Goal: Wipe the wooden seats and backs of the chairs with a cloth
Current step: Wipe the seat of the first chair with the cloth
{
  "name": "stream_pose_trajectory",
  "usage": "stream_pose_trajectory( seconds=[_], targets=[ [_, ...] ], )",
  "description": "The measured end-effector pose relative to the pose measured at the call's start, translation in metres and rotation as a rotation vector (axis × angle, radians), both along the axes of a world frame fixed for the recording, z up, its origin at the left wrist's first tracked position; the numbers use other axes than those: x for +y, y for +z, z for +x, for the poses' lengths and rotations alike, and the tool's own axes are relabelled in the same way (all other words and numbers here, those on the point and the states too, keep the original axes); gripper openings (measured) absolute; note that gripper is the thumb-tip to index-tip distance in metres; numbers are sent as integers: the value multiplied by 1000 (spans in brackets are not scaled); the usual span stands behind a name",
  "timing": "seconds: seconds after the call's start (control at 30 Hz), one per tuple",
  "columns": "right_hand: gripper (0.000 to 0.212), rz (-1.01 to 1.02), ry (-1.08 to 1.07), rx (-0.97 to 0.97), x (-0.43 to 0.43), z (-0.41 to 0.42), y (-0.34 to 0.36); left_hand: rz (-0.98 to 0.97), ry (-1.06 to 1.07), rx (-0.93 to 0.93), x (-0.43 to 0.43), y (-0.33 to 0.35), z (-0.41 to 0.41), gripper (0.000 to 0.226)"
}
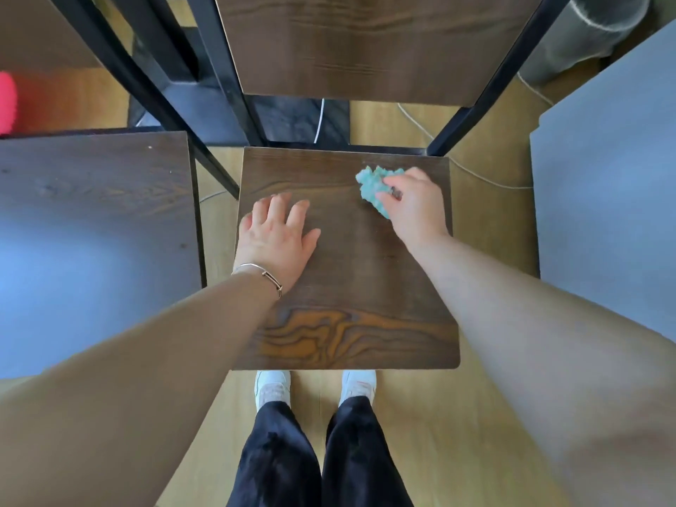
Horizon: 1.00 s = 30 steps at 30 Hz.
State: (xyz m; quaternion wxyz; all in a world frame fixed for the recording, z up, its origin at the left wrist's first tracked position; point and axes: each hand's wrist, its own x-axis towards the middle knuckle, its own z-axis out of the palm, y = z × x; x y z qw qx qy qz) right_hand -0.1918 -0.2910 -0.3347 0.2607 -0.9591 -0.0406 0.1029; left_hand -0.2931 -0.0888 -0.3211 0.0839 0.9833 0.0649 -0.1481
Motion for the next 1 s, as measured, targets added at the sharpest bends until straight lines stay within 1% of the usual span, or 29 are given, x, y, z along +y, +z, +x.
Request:
stream_pose_trajectory(
  seconds=[0.1,0.2,0.27,0.4,0.57,0.73,0.9,1.0],
  targets=[
    [34,16,-14,-15,8,48,-6,-15,4,-33,-4,-7,24,52],
    [33,-14,13,52,18,75,-18,-18,9,-17,-4,-15,31,51],
    [33,-35,24,92,23,81,-27,-14,19,8,-3,-19,30,52],
    [33,-28,14,88,23,76,-35,-21,38,43,-2,-25,21,52],
    [30,-60,172,82,19,36,-34,-23,49,70,-4,-23,7,51],
    [24,-19,296,100,8,-25,-38,-40,22,89,-10,-20,-20,51],
    [18,17,357,112,-8,-91,-42,-24,-25,129,-14,-19,-58,51],
    [17,31,350,116,-14,-127,-42,-9,-46,155,-19,-17,-81,51]
  ],
)
